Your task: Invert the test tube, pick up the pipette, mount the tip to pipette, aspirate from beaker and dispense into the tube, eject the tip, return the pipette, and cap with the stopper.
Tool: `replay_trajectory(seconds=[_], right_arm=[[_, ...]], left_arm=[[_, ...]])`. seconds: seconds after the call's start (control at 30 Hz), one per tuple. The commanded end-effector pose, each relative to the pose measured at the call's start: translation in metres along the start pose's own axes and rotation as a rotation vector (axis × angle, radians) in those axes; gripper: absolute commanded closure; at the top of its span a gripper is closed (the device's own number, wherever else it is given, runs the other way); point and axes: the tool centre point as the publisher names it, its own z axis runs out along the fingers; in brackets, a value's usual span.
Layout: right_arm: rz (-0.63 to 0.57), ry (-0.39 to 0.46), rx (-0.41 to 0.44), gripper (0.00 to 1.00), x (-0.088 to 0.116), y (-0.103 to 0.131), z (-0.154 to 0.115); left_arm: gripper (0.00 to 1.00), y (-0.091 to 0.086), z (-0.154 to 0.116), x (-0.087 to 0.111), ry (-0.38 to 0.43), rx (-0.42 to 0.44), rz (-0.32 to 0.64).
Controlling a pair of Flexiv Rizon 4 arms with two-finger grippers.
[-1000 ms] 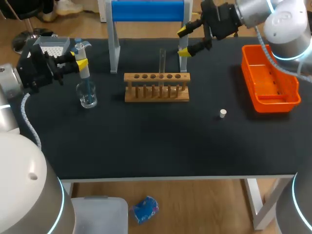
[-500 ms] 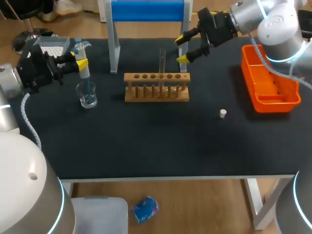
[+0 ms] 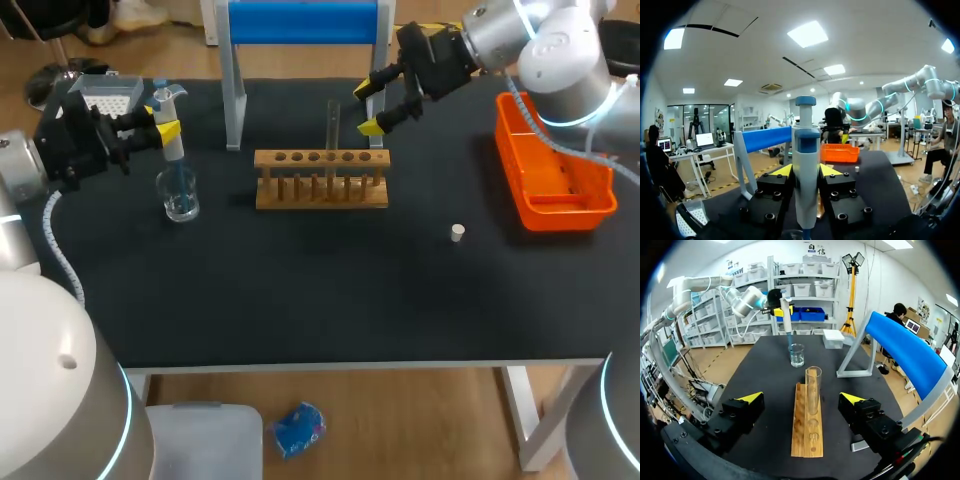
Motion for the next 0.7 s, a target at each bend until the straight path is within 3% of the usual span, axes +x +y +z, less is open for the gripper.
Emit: replay_trajectory(seconds=[0.03, 0.27, 0.7], right_arm=[[0.0, 0.003, 0.002, 0.0, -0.001, 0.0, -0.001], [0.0, 0.003, 0.002, 0.0, -0.001, 0.0, -0.001], [0.0, 0.003, 0.002, 0.0, -0.001, 0.0, -0.001]], left_arm=[[1.0, -0.001, 0.0, 0.001, -0.001, 0.0, 0.0], [1.0, -0.004, -0.001, -0.001, 0.002, -0.007, 0.007], [1.0, -0.034, -0.006, -0.009, -0.003, -0.003, 0.05]])
